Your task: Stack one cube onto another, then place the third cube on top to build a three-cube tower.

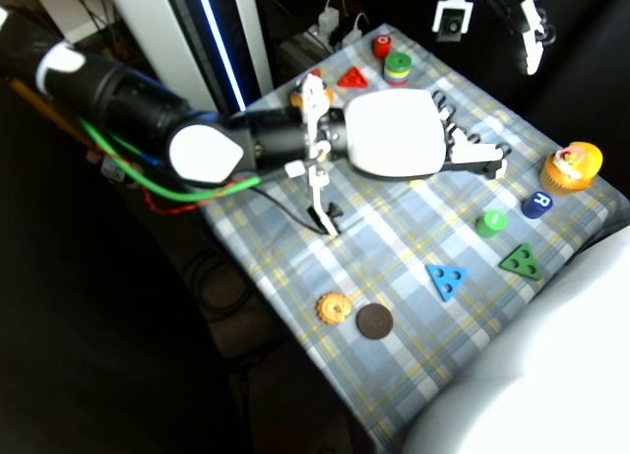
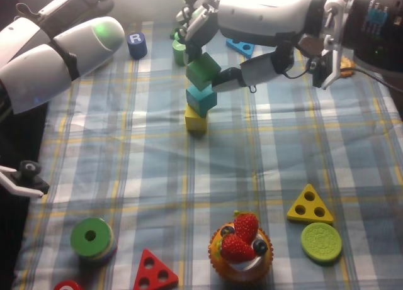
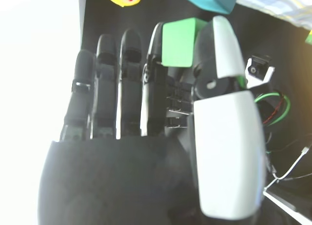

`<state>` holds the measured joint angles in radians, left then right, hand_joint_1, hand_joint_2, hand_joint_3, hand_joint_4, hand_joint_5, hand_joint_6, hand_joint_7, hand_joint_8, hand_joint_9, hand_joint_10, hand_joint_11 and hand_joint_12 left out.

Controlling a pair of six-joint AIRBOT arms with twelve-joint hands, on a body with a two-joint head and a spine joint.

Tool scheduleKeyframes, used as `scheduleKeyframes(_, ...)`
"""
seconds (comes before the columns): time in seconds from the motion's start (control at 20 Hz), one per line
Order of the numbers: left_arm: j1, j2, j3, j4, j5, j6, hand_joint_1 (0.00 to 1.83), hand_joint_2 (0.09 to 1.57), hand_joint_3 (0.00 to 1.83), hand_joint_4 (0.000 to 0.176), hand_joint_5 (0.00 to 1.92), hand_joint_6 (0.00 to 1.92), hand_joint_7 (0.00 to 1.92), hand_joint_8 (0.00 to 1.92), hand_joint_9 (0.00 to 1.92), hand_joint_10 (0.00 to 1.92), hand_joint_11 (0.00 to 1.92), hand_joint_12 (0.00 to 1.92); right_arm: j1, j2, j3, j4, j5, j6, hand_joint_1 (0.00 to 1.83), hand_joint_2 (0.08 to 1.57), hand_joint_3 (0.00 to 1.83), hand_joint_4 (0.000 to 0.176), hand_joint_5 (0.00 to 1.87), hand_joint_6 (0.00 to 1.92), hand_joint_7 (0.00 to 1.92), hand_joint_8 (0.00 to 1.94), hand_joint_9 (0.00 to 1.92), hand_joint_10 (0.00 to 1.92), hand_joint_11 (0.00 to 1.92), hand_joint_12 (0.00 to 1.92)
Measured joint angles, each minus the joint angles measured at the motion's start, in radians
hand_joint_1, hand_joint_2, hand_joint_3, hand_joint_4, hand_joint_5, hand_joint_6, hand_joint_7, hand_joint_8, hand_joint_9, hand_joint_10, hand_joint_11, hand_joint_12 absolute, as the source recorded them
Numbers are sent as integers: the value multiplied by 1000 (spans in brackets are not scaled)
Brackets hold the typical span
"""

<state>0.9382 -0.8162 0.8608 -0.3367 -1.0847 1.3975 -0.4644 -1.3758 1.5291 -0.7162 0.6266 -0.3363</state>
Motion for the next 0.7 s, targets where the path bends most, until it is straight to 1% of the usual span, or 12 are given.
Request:
scheduleKeyframes(0.05,-4,-4,3,-1,0,0,0,1221,8,96,136,8,227,6,222,2,40,533,0,-3,0,-5,1,0,1097,1073,0,38,1060,875,749,3,579,6,0,1090)
scheduleKeyframes(0.1,-5,-4,3,-1,0,0,0,1210,2,105,137,7,226,5,220,1,38,533,0,-5,0,-8,-1,0,1113,1069,0,0,1070,856,751,3,649,31,83,1256)
scheduleKeyframes(0.2,-5,-4,3,6,0,-1,0,1206,0,110,140,0,229,0,231,0,29,585,0,-6,2,-7,-2,0,1112,1066,0,4,1077,838,748,1,721,56,172,1398)
scheduleKeyframes(0.25,-5,-4,3,6,0,-2,0,1213,0,107,147,0,231,0,237,0,17,642,0,-6,3,-7,-3,0,1109,1066,0,9,1078,835,746,1,732,61,158,1431)
scheduleKeyframes(0.35,-5,-4,3,5,0,-6,0,1228,3,101,144,0,222,0,210,0,0,617,0,-6,3,-11,-10,0,1111,1065,0,4,1080,832,753,5,655,24,17,1364)
scheduleKeyframes(0.4,-5,-4,3,6,0,-8,0,1231,3,104,144,0,229,3,223,6,11,618,0,-8,3,-13,-11,0,1104,1064,0,26,1082,829,760,6,644,17,3,1338)
scheduleKeyframes(0.45,-5,-4,3,5,0,-8,0,1233,4,100,145,0,230,3,227,7,15,620,0,-8,3,-14,-12,2,1105,1063,0,25,1085,823,775,10,648,17,0,1352)
scheduleKeyframes(0.5,-5,-4,3,5,0,-8,0,1243,7,98,144,0,228,2,226,6,17,623,0,-8,3,-16,-13,3,1114,1060,0,4,1093,809,793,15,647,16,0,1310)
scheduleKeyframes(0.55,-5,-4,3,6,0,-8,0,1249,9,100,145,0,228,2,222,4,10,622,0,-11,3,-18,-17,3,1114,1059,0,4,1096,802,798,14,639,11,0,1261)
scheduleKeyframes(0.6,-5,-4,3,6,0,-8,0,1245,6,110,136,0,222,0,216,1,4,620,0,-12,4,-19,-19,4,1113,1059,0,8,1094,806,798,11,629,7,0,1196)
scheduleKeyframes(0.65,-5,-4,3,6,0,-8,0,1245,6,110,135,0,221,0,216,1,0,617,0,-13,4,-22,-21,3,1121,1055,0,0,1106,788,809,13,635,9,0,1170)
scheduleKeyframes(0.7,-5,-4,3,6,0,-9,0,1247,6,104,137,1,224,1,221,3,0,616,0,-13,3,-22,-22,4,1117,1054,0,5,1108,785,808,10,633,7,0,1163)
